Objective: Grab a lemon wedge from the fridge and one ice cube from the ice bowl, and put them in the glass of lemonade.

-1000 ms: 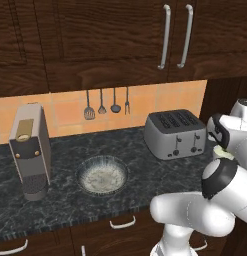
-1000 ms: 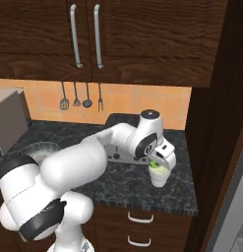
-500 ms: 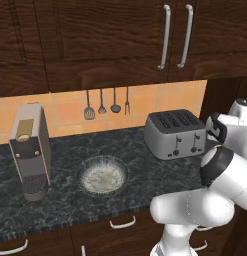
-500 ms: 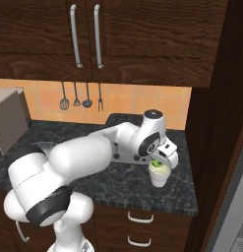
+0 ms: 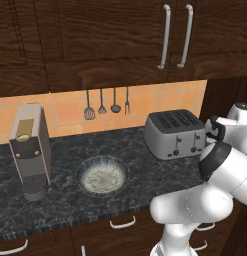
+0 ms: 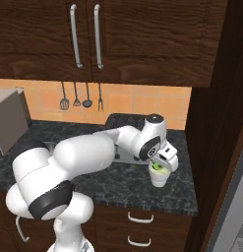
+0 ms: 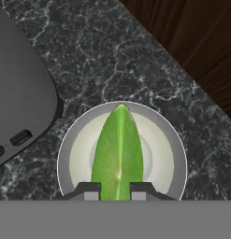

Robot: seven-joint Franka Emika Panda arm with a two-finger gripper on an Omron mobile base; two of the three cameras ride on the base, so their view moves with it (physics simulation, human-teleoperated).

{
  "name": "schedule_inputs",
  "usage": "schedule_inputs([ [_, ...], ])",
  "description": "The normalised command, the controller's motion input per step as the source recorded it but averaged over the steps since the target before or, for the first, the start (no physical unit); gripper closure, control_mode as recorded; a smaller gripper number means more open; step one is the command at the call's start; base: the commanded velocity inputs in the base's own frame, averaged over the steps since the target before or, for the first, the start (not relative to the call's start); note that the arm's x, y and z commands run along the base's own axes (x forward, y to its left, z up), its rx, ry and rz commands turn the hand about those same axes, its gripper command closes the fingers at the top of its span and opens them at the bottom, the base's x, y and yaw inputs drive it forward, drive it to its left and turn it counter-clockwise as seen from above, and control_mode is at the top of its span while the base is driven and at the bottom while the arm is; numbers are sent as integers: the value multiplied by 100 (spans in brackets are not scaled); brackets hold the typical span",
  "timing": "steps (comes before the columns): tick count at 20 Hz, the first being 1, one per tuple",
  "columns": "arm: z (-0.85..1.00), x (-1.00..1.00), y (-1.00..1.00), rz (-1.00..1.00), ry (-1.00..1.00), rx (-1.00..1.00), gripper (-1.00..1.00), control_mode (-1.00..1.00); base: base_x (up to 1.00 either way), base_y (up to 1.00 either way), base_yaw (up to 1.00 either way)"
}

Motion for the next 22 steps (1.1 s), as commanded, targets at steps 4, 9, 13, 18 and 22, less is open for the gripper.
schedule_inputs([
  [4, 0, 0, 0, 0, 0, 0, -100, -100, 0, 0, 0],
  [9, 0, 0, 0, 0, 0, 0, -100, -100, 0, 0, 0],
  [13, 0, 0, 0, 0, 0, 0, -100, -100, 0, 0, 0],
  [18, 23, -3, -1, 0, -2, 3, -100, -100, 0, 0, 0],
  [22, 47, -31, -4, 0, -11, 8, -100, -100, 0, 0, 0],
])
